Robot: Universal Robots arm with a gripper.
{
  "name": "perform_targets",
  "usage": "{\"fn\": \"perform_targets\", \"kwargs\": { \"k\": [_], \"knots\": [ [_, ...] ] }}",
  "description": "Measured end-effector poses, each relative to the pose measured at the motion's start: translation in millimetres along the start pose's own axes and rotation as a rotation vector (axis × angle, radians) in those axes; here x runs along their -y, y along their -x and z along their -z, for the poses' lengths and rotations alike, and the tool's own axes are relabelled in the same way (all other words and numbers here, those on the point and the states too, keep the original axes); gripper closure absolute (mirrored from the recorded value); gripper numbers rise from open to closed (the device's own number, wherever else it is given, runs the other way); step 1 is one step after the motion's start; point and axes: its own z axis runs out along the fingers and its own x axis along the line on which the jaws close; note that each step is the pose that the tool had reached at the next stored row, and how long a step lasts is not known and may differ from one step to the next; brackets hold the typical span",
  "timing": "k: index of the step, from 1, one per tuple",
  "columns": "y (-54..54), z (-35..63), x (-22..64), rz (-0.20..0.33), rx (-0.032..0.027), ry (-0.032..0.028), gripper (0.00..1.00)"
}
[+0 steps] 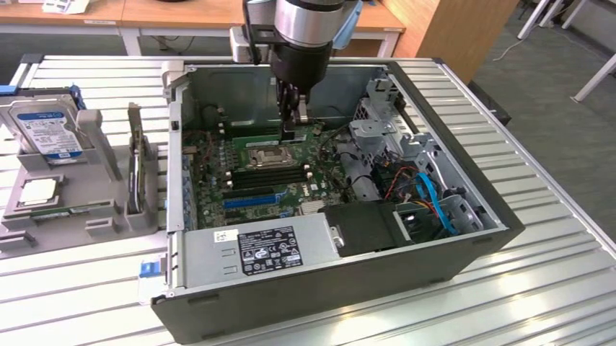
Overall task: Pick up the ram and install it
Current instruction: 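Insert the ram into the slot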
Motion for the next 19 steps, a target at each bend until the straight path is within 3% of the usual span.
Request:
{"fn": "perform_targets", "kwargs": {
  "k": [19],
  "knots": [
    [-1.0, -29.9, 0.3, 0.0, -0.0001, 0.0, 0.88]
  ]
}}
